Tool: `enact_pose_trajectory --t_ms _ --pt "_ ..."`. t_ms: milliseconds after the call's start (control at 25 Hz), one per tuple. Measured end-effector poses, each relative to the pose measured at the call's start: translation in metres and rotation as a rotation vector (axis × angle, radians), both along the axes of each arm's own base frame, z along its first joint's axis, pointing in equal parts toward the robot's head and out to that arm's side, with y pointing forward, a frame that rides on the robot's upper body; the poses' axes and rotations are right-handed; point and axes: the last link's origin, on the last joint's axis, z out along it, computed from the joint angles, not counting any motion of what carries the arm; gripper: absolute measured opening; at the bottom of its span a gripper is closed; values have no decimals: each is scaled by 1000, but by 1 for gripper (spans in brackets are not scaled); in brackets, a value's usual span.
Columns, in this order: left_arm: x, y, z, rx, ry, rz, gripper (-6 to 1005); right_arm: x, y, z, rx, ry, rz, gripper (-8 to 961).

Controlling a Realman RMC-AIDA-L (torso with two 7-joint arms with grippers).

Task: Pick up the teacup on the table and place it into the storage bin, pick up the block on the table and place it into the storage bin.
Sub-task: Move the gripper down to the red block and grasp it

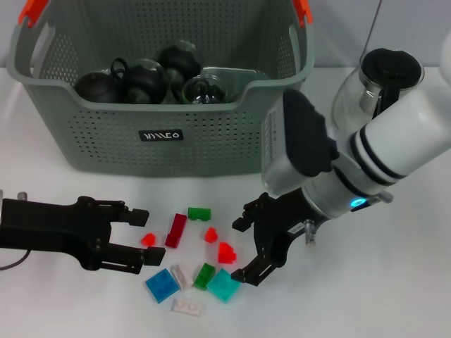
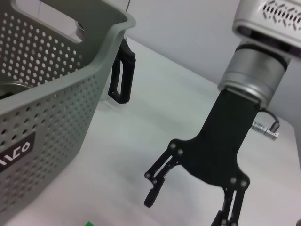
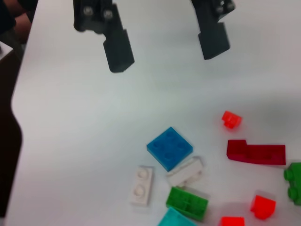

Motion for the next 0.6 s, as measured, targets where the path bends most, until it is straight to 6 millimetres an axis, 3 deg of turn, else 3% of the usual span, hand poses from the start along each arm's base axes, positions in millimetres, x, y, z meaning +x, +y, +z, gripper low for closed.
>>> enact_pose_trajectory --t_ms 320,600 --pt "0 1 -1 -1 10 0 845 2 2 -17 46 -3 9 945" --pt "-1 2 -1 2 13 2 845 3 3 -22 68 -8 31 744"
